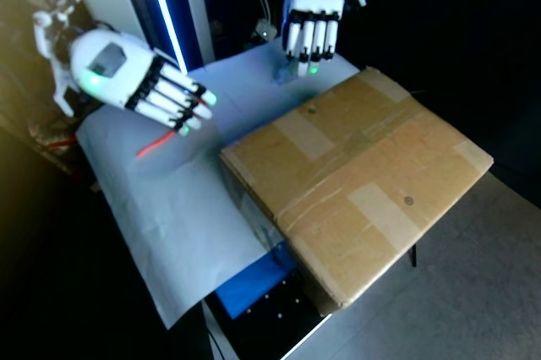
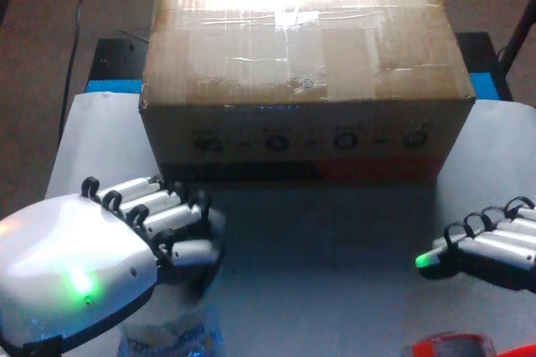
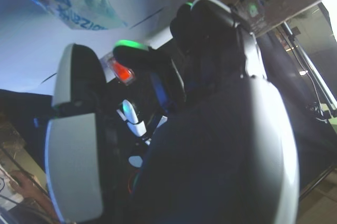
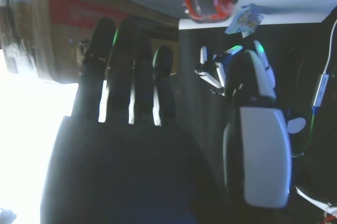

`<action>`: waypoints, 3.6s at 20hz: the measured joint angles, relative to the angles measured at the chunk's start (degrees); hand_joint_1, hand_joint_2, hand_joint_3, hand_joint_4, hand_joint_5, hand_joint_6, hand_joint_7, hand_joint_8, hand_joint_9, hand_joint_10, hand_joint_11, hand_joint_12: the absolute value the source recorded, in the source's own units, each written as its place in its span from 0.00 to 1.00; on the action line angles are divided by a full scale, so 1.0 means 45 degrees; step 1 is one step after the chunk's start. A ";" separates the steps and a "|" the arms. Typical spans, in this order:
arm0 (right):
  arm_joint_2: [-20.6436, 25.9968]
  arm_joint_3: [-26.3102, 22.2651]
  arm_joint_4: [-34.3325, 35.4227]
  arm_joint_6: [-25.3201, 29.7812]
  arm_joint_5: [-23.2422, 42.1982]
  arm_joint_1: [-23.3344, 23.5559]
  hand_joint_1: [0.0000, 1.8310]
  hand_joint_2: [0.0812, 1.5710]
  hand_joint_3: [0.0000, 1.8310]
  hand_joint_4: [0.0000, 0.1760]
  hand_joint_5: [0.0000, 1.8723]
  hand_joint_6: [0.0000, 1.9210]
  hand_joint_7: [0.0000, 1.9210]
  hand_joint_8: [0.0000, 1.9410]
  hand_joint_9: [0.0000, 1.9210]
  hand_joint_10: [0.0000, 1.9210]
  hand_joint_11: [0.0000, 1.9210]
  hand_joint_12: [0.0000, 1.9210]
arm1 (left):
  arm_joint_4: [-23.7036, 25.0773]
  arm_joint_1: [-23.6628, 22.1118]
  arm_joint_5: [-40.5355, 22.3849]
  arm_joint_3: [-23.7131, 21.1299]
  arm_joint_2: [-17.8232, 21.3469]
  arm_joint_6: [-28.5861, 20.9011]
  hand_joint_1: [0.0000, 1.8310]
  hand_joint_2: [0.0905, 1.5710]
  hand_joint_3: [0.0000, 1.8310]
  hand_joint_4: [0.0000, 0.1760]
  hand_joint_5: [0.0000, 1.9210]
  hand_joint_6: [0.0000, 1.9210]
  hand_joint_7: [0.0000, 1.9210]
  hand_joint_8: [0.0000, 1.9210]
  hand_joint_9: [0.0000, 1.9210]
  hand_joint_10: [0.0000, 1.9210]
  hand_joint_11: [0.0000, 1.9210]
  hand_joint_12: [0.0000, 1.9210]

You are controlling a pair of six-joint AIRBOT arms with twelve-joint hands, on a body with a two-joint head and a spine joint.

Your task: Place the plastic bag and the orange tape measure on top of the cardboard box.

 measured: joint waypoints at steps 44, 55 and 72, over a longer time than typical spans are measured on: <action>-0.3517 0.2055 0.2064 -0.1472 -0.0233 0.0097 0.65 0.69 0.00 0.00 0.54 0.47 0.50 0.86 0.61 0.95 0.66 1.00 | -0.3342 0.2492 0.3065 0.1778 -0.3050 -0.0325 0.73 0.77 0.00 0.00 0.34 0.63 0.40 0.70 0.41 0.82 0.37 0.86; -0.2977 0.2220 0.1350 -0.1787 0.1083 0.1379 0.68 0.75 0.00 0.00 0.47 0.44 0.42 0.81 0.55 0.82 0.55 0.89 | -0.2691 0.2259 0.2749 0.2317 -0.2613 -0.2642 0.73 0.77 0.00 0.00 0.33 0.64 0.36 0.73 0.44 0.77 0.45 0.81; -0.0175 0.1107 -0.0384 -0.1758 -0.1370 0.2322 0.69 0.72 0.00 0.00 0.57 0.32 0.43 0.78 0.51 1.00 0.55 1.00 | 0.0151 -0.0374 0.4464 0.1282 0.0131 -0.3279 0.74 0.73 0.00 0.00 0.41 0.58 0.43 0.62 0.47 0.70 0.39 0.73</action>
